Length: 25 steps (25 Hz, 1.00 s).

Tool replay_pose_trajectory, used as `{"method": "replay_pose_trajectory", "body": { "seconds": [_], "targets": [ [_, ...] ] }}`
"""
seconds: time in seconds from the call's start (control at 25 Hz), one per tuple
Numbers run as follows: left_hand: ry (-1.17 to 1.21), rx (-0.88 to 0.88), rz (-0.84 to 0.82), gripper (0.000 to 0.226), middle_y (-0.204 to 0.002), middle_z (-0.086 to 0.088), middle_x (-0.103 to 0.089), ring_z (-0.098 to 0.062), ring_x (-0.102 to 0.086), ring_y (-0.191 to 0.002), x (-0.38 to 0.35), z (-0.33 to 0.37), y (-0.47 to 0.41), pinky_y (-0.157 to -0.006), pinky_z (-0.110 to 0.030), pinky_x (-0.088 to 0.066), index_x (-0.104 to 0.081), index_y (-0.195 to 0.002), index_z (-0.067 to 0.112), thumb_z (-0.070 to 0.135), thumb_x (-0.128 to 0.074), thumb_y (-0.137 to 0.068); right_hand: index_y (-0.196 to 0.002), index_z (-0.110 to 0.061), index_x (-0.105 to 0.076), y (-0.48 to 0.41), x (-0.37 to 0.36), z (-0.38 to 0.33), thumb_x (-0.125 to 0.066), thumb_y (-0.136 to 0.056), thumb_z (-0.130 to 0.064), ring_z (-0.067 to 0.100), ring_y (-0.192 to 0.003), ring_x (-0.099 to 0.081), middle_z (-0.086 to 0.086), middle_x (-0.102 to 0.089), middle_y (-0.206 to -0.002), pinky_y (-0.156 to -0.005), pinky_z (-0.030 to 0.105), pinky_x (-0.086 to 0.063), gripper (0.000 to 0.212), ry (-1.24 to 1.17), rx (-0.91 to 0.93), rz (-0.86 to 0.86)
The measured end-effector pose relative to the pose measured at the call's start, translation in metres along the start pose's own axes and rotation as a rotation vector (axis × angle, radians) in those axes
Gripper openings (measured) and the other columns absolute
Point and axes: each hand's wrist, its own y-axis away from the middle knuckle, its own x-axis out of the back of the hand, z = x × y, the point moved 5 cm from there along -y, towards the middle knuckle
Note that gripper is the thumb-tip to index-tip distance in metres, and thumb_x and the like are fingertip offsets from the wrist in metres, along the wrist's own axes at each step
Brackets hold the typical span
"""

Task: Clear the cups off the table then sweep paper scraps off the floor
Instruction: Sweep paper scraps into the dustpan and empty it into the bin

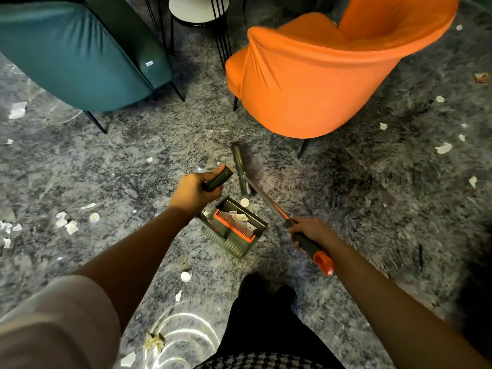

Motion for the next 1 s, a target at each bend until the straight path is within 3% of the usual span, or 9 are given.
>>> {"method": "replay_pose_trajectory", "body": {
  "seconds": [0.12,0.28,0.36,0.48,0.64,0.76,0.84,0.92,1.0],
  "targets": [
    [-0.031,-0.002,-0.015,0.047,-0.120,-0.005,-0.065,0.028,-0.039,-0.071,-0.001,0.000,-0.001,-0.060,-0.005,-0.045,-0.059,-0.127,0.014,0.004,-0.069,-0.083,-0.128,-0.002,-0.052,0.015,0.004,0.013,-0.047,-0.090,0.006,0.013,-0.030,-0.044,0.012,-0.045,-0.059,-0.031,0.016,-0.035,0.039,-0.030,-0.071,-0.024],
    [-0.084,0.020,-0.033,0.045,-0.121,-0.003,-0.065,0.008,-0.052,-0.046,-0.002,-0.001,0.001,-0.052,-0.005,-0.043,-0.060,-0.127,0.016,0.008,-0.069,-0.083,-0.129,0.000,-0.050,0.040,0.020,0.004,-0.043,-0.088,0.014,0.013,-0.027,-0.043,0.013,-0.049,-0.053,-0.030,0.015,-0.035,0.044,-0.005,-0.069,-0.071],
    [-0.094,0.029,-0.042,0.046,-0.124,0.000,-0.063,-0.001,-0.054,-0.050,-0.001,-0.001,0.002,-0.059,-0.013,-0.045,-0.059,-0.128,0.018,0.009,-0.069,-0.084,-0.130,-0.002,-0.050,0.052,0.029,0.000,-0.044,-0.085,0.016,0.014,-0.028,-0.045,0.012,-0.051,-0.047,-0.030,0.016,-0.035,0.048,0.081,-0.028,-0.074],
    [-0.089,0.032,-0.049,0.048,-0.122,-0.005,-0.064,0.001,-0.054,-0.060,-0.001,0.000,0.003,-0.064,-0.015,-0.046,-0.058,-0.129,0.017,0.008,-0.069,-0.084,-0.133,-0.004,-0.049,0.067,0.040,-0.002,-0.047,-0.083,0.017,0.016,-0.030,-0.048,0.010,-0.055,-0.046,-0.032,0.019,-0.038,0.054,0.180,0.031,-0.050],
    [-0.099,0.047,-0.039,0.045,-0.108,-0.012,-0.069,-0.005,-0.064,-0.072,-0.001,0.002,0.004,-0.050,-0.004,-0.042,-0.060,-0.127,0.014,0.008,-0.069,-0.084,-0.134,-0.005,-0.048,0.053,0.039,-0.008,-0.058,-0.081,0.010,0.018,-0.046,-0.053,0.016,-0.063,-0.081,-0.041,0.023,-0.044,0.056,0.452,0.070,0.047],
    [-0.079,0.068,-0.042,0.042,-0.092,-0.011,-0.069,0.008,-0.056,-0.047,-0.002,0.001,0.005,-0.044,-0.003,-0.042,-0.060,-0.126,0.012,0.008,-0.068,-0.084,-0.107,-0.001,-0.058,0.032,0.018,0.003,-0.065,-0.079,0.004,0.019,-0.063,-0.053,0.011,-0.056,-0.083,-0.056,0.028,-0.046,0.030,0.670,0.027,0.027],
    [-0.079,0.064,-0.042,0.043,-0.088,-0.008,-0.068,0.013,-0.051,-0.043,-0.002,0.001,0.004,-0.043,-0.003,-0.040,-0.059,-0.126,0.013,0.007,-0.068,-0.084,-0.092,-0.002,-0.058,0.025,0.008,0.018,-0.064,-0.078,0.006,0.018,-0.063,-0.053,0.008,-0.053,-0.076,-0.052,0.025,-0.045,0.018,0.715,-0.043,-0.020],
    [-0.083,0.043,-0.035,0.044,-0.100,-0.016,-0.070,0.016,-0.049,-0.044,-0.002,0.003,0.001,-0.045,-0.001,-0.040,-0.060,-0.127,0.012,0.006,-0.068,-0.084,-0.096,0.003,-0.062,0.028,0.013,0.025,-0.062,-0.077,0.010,0.016,-0.055,-0.054,0.008,-0.054,-0.071,-0.048,0.023,-0.046,0.020,0.680,-0.084,-0.066],
    [-0.074,0.039,-0.024,0.045,-0.108,-0.019,-0.068,0.016,-0.049,-0.051,0.000,0.003,0.001,-0.047,-0.001,-0.040,-0.060,-0.127,0.013,0.005,-0.069,-0.083,-0.113,0.002,-0.060,0.039,0.033,0.020,-0.058,-0.078,0.013,0.014,-0.042,-0.055,0.010,-0.056,-0.061,-0.041,0.021,-0.044,0.037,0.613,-0.086,-0.111]
  ]
}}
